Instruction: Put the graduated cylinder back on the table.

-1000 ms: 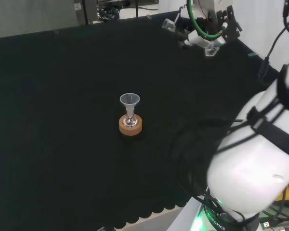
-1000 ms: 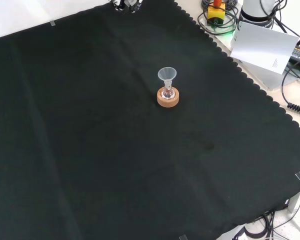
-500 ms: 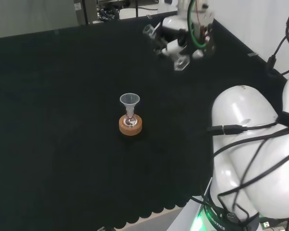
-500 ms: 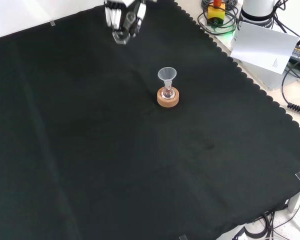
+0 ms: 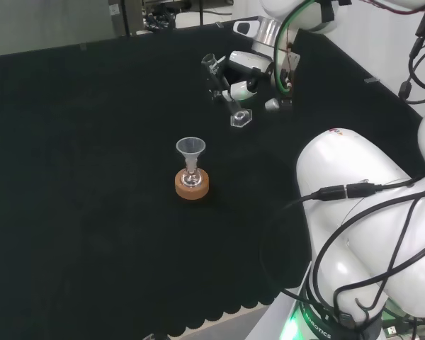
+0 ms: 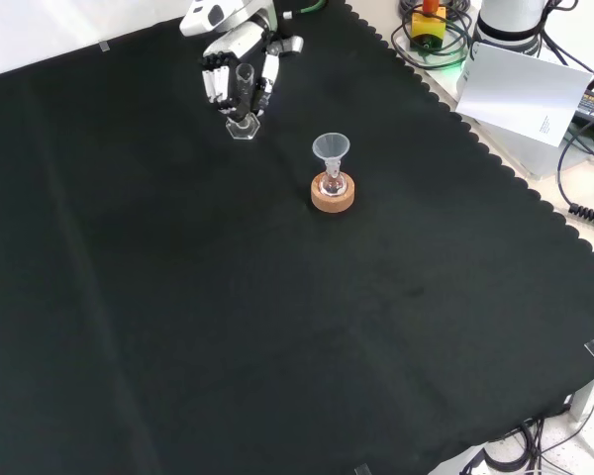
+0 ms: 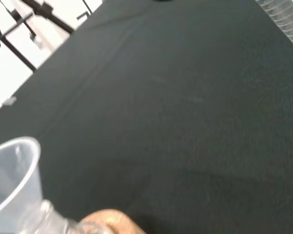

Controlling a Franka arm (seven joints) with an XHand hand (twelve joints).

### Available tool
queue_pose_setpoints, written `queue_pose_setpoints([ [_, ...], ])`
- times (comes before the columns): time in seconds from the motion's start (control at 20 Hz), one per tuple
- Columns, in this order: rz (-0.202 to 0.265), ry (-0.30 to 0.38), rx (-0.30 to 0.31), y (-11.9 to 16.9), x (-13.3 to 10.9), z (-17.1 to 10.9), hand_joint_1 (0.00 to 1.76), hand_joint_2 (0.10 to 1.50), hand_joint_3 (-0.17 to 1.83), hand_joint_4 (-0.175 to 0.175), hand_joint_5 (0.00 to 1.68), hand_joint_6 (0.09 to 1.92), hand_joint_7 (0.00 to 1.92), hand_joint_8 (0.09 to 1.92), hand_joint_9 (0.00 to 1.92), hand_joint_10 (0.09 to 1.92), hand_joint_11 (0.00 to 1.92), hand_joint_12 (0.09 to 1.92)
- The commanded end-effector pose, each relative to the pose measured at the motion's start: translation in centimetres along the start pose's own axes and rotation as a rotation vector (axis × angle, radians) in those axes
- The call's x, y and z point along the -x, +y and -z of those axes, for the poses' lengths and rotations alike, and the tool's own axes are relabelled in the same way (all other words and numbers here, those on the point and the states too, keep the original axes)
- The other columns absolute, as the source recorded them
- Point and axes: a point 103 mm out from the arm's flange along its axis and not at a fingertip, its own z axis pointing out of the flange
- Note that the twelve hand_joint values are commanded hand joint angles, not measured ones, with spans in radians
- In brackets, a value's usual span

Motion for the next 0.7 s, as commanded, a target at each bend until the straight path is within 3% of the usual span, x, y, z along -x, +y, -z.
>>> queue_pose_setpoints([
  [0.05,0.028,0.108,0.12,2.9,3.4,-0.9,1.25,1.15,0.0,-0.175,0.9,1.12,0.93,1.11,1.32,0.11,1.13,0.8],
  [0.35,0.021,0.182,0.159,4.5,5.3,-2.0,1.25,1.15,0.0,-0.175,0.9,1.12,0.93,1.11,1.32,0.11,1.12,0.81],
  [0.7,0.007,0.213,0.203,5.8,7.3,-3.1,1.25,1.15,0.0,-0.175,0.9,1.12,0.93,1.11,1.31,0.1,1.12,0.81],
])
